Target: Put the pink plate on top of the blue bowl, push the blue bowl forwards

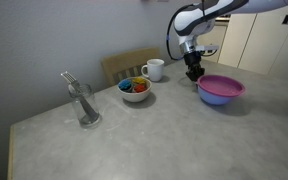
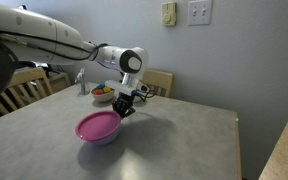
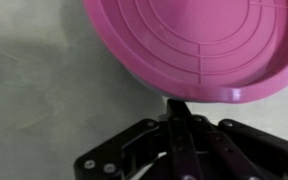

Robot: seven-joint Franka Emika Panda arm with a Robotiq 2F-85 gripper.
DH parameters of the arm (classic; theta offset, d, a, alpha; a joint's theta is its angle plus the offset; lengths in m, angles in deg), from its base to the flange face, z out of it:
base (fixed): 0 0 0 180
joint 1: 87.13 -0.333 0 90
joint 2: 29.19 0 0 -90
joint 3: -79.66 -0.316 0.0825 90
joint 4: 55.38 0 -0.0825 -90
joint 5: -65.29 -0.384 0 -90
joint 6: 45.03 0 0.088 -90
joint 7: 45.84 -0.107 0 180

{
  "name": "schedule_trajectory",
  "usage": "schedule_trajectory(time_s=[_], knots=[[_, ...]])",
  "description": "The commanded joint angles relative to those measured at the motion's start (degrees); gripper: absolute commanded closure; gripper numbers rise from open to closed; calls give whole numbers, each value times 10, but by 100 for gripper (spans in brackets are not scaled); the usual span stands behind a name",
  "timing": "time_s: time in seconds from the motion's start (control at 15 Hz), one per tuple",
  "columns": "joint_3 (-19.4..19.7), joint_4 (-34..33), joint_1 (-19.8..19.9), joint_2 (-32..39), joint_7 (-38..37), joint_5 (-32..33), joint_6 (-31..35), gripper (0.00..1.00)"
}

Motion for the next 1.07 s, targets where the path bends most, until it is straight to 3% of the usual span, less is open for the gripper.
schedule_trajectory(time_s=[0.0, 0.67, 0.73, 0.8, 0.87, 1.0], knots=[[-11, -17, 4, 10, 8, -9, -29, 100], [-2, 19, -13, -11, -7, 8, -16, 100], [1, 22, -17, -14, -1, 17, -12, 74], [8, 26, -23, -20, -2, 29, -10, 73], [-4, 2, -13, 1, -3, 14, -12, 94], [0, 2, -19, -1, -3, 23, -12, 79]])
